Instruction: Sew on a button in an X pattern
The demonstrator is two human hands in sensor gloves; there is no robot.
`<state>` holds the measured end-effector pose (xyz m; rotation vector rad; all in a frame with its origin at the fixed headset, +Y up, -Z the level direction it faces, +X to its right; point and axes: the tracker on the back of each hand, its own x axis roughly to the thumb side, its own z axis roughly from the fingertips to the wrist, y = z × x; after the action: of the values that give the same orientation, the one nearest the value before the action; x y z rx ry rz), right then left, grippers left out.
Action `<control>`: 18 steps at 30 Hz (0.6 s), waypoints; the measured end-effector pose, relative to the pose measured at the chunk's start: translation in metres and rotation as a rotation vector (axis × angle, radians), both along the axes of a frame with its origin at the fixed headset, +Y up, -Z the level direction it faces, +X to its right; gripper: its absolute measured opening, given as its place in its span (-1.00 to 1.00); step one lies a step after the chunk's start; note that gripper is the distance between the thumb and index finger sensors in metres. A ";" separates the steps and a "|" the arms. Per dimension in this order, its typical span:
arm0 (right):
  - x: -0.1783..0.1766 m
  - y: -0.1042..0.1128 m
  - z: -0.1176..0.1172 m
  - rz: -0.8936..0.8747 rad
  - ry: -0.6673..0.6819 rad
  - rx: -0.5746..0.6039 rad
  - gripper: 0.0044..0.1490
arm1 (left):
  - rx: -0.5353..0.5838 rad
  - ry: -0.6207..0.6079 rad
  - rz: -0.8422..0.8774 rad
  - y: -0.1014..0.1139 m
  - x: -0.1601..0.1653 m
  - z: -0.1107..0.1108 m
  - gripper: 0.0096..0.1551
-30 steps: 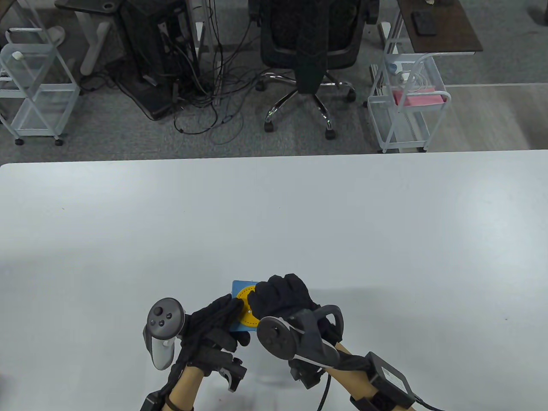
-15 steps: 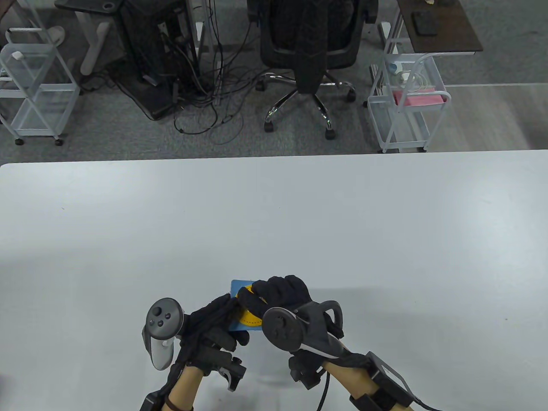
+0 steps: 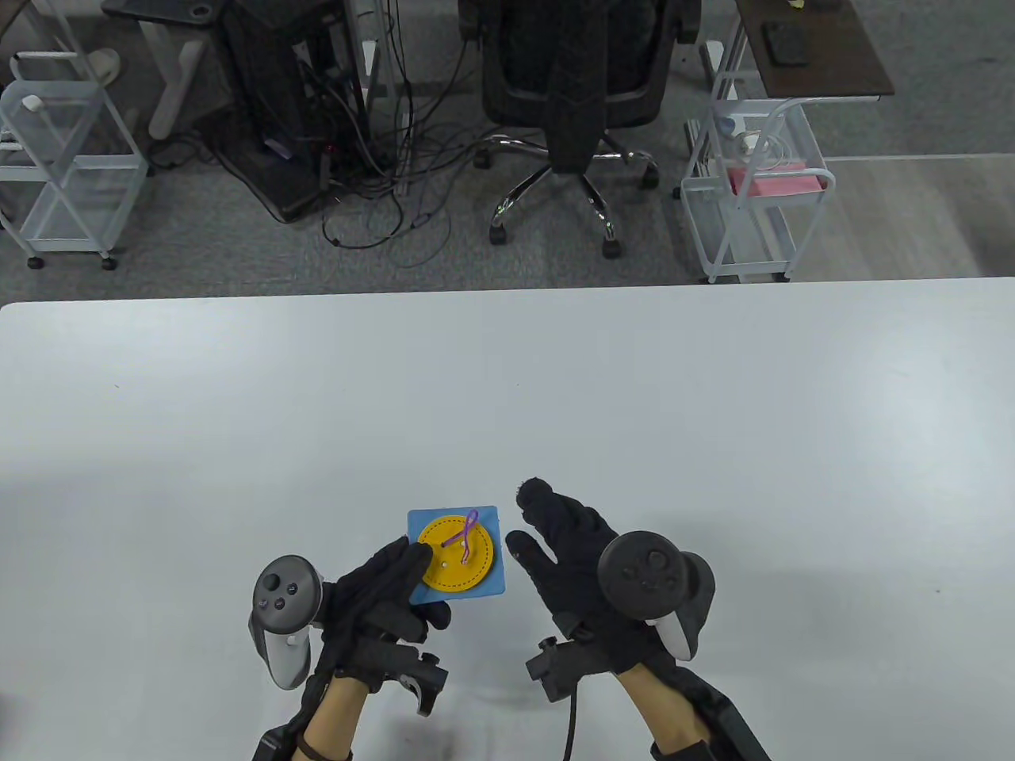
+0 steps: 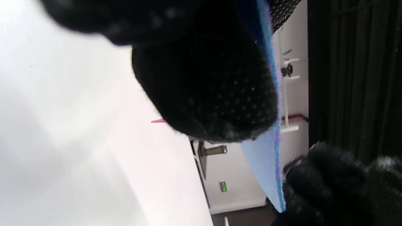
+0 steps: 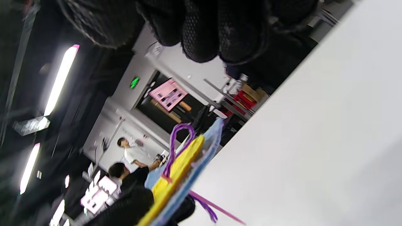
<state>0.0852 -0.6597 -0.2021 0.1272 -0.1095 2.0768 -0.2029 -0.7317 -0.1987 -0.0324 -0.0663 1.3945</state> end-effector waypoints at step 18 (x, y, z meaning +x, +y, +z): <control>-0.031 -0.119 0.000 -0.981 0.466 -1.059 -0.25 | 0.073 0.129 0.066 0.006 -0.008 0.005 -0.51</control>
<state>0.0546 -0.7792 -0.2018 -0.0913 0.9999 0.8859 -0.2114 -0.7253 -0.1940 0.1214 -0.0110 1.4561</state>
